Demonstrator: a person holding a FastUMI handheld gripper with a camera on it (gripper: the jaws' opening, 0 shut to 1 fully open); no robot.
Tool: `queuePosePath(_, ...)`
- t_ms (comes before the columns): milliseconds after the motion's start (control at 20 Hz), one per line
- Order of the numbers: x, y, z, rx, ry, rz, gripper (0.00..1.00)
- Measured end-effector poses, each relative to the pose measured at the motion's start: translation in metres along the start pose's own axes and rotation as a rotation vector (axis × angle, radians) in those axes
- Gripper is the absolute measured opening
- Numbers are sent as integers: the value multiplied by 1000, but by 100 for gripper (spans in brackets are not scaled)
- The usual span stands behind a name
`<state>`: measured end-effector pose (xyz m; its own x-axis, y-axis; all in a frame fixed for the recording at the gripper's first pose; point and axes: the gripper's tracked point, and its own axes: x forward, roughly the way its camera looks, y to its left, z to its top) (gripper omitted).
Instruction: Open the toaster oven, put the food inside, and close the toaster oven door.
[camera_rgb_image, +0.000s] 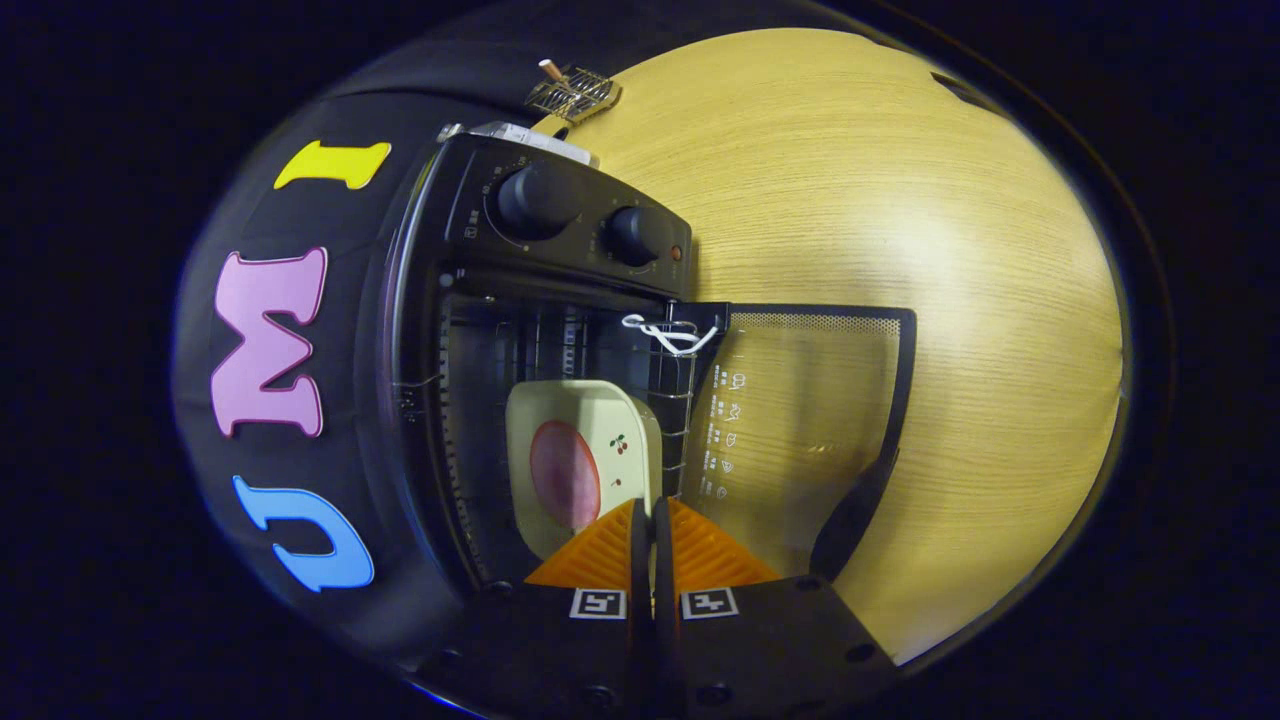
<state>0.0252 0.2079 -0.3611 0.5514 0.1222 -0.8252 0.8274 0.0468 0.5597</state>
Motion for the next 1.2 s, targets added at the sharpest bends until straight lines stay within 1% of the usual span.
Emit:
queuePosePath(100,4,1,-7,33,6,-9,6)
queuePosePath(300,13,1,-9,51,-5,-18,6)
queuePosePath(450,14,4,-12,95,11,-1,7)
queuePosePath(500,14,3,-15,103,33,2,11)
queuePosePath(550,17,6,-19,112,51,13,11)
queuePosePath(650,7,9,-21,102,83,38,23)
queuePosePath(700,1,8,-20,80,96,44,35)
queuePosePath(750,-4,8,-19,51,106,55,40)
queuePosePath(900,-26,3,-14,-91,136,89,90)
queuePosePath(950,-34,1,-9,-152,132,100,97)
queuePosePath(1050,-49,-3,1,-271,122,134,99)
queuePosePath(1200,-73,-6,11,-401,131,202,99)
